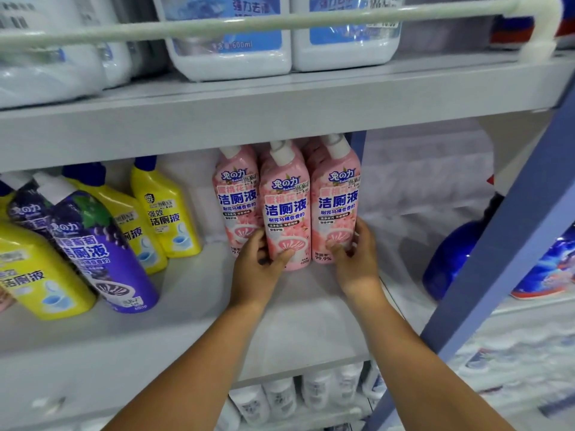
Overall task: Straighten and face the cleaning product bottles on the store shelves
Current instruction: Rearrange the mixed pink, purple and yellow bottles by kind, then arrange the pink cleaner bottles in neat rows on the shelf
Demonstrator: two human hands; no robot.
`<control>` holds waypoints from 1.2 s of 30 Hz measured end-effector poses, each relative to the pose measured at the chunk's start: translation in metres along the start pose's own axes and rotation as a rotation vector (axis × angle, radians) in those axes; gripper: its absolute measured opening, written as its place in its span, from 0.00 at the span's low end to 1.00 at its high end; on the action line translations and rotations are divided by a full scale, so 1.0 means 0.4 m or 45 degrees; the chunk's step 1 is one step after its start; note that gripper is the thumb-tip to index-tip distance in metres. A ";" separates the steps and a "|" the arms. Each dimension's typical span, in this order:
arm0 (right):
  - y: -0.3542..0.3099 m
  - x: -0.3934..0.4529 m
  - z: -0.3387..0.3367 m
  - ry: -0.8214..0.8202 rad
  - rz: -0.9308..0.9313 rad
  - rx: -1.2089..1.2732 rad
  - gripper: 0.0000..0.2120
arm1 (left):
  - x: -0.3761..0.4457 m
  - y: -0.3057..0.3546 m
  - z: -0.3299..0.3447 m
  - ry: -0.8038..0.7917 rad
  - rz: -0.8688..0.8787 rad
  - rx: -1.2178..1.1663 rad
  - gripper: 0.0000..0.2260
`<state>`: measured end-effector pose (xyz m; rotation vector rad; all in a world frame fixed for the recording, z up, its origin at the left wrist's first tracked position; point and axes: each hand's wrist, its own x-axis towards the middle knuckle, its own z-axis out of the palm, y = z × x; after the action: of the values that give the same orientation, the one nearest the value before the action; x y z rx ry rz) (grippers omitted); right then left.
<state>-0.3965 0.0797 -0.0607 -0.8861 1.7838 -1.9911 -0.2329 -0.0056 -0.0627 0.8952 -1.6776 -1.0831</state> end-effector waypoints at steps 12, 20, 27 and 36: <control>-0.011 -0.009 -0.007 -0.032 -0.031 -0.118 0.27 | 0.002 0.005 0.003 -0.032 -0.023 0.051 0.19; -0.100 -0.148 0.028 0.253 -0.100 -0.024 0.24 | -0.120 0.054 -0.117 0.206 -0.268 -0.269 0.22; -0.165 -0.367 0.329 -0.273 0.029 0.227 0.17 | -0.250 0.084 -0.567 0.518 -0.294 -0.248 0.20; -0.239 -0.550 0.716 -0.743 0.000 0.162 0.13 | -0.248 -0.005 -1.015 0.854 -0.343 -0.079 0.22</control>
<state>-0.0329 0.0099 -0.0110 -1.2594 1.3111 -1.5948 0.1823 -0.0250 -0.0169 1.2954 -0.9831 -0.8627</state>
